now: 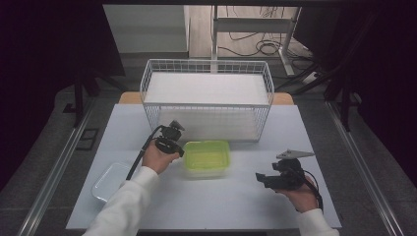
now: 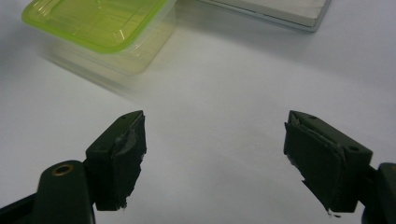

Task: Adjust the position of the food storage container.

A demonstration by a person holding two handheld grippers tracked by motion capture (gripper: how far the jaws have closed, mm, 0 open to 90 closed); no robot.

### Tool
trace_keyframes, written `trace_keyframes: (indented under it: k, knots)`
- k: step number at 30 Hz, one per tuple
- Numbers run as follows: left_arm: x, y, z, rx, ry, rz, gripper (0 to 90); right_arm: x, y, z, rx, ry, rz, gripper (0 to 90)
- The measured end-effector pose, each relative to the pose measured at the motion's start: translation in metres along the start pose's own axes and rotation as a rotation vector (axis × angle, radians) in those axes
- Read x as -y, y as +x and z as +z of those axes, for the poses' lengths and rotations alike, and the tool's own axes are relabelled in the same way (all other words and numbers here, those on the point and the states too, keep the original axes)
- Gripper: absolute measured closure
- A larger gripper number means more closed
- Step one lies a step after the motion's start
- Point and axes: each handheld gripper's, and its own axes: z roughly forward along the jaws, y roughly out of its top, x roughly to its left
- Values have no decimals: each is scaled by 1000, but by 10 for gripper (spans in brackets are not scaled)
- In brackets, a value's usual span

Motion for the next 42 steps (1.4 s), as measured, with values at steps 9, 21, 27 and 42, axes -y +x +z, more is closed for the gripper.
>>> trace_keyframes:
  k: [9,21,27,42]
  knots:
    - [-1,-3,2,12,-23,4,894,0,1,1,-1,2,-9,209]
    - [22,7,-45,66,-155,-16,873,1,-1,-5,-6,-40,32,208]
    - [46,1,-65,92,-230,-11,592,1,0,-5,-10,-39,32,208]
    - [90,-4,-71,204,-331,-20,330,-1,6,-3,-116,-93,49,207]
